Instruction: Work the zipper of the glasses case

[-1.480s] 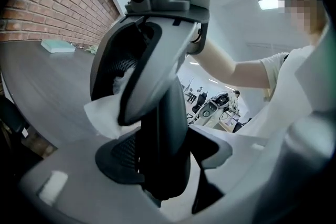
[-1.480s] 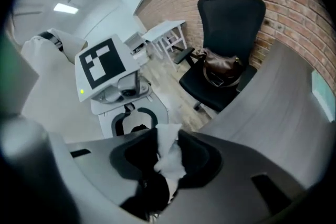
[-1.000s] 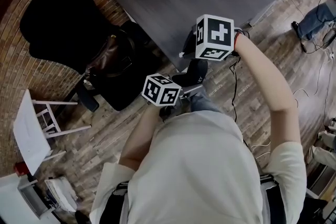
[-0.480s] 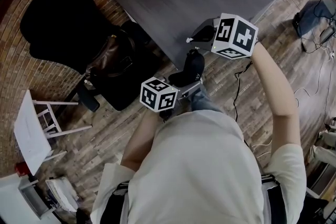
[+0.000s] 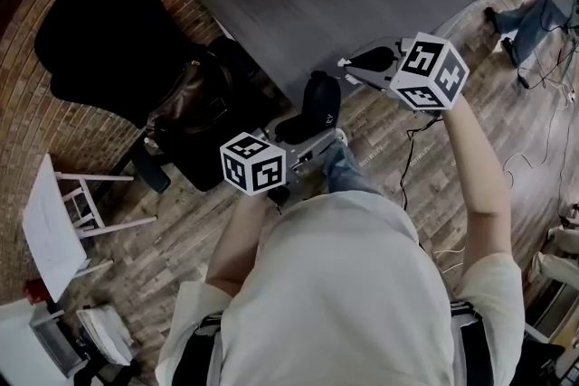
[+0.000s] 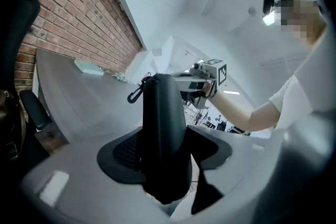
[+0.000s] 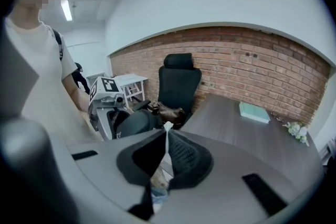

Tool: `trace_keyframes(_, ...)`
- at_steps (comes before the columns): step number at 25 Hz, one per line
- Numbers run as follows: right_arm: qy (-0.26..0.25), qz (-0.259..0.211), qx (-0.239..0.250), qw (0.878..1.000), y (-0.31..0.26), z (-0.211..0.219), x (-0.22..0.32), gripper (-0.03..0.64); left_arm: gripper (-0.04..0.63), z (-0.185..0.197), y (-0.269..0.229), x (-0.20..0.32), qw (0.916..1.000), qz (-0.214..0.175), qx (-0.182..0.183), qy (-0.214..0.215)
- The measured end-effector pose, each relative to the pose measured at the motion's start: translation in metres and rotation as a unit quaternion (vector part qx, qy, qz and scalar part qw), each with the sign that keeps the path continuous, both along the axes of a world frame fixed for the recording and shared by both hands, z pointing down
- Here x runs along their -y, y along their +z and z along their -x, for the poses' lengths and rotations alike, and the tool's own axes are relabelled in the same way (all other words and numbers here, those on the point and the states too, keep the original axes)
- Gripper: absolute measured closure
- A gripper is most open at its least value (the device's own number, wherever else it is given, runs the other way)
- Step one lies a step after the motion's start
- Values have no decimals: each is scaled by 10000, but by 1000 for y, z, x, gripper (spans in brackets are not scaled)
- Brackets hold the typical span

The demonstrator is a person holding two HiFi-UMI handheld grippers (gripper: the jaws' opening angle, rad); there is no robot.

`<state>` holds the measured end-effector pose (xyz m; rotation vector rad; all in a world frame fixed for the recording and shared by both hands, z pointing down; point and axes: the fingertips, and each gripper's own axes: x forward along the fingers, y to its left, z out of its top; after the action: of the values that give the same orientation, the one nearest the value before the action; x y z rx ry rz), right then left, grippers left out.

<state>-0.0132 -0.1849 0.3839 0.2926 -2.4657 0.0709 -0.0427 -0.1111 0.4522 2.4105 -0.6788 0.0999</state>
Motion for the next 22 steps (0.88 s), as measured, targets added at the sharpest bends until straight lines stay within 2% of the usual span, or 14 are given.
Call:
trace_keyframes(5, 426, 71, 500, 9978, 5, -6, 0, 607, 336, 8, -15, 12, 9994, -241, -82, -247)
trace_keyframes(12, 782, 327, 975, 9916, 18, -8, -14, 607, 336, 8, -29, 25, 9981, -243, -387, -418)
trace_keyframes(22, 868, 857, 1311, 9838, 49, 15, -56, 607, 334, 12, -55, 50, 9947, -394, -689, -661)
